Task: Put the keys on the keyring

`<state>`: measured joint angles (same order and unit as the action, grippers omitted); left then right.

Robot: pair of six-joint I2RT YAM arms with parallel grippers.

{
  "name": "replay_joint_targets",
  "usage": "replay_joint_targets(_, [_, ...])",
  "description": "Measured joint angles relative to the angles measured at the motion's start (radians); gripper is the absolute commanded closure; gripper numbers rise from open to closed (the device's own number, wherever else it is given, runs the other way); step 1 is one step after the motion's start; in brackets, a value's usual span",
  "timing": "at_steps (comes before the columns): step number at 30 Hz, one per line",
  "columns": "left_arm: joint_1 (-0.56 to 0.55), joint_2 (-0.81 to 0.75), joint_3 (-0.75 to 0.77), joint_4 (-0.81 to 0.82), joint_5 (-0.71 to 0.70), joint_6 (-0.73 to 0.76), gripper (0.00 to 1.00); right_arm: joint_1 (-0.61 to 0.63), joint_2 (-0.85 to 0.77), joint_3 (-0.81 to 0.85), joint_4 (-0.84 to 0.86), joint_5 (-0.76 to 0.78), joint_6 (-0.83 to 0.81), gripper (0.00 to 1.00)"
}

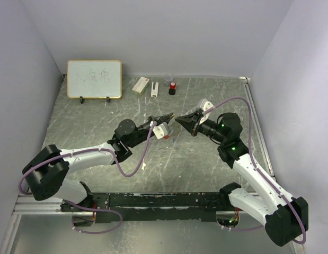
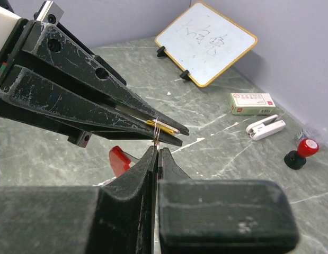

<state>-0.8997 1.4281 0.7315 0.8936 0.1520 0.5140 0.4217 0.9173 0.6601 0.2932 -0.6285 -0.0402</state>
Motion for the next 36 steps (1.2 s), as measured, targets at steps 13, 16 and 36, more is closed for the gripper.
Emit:
replay_joint_targets(13, [-0.001,-0.027,0.026,-0.082,-0.034,0.06,0.93,0.0,0.106,0.161,-0.174,-0.011,-0.005,1.0])
replay_joint_targets(16, [0.0,-0.028,0.053,-0.121,-0.049,0.084,0.93,0.0,0.146,0.221,-0.245,-0.014,-0.01,1.0])
replay_joint_targets(36, [0.013,-0.029,0.092,-0.325,-0.093,0.128,0.93,-0.001,0.372,0.466,-0.614,-0.041,-0.057,1.0])
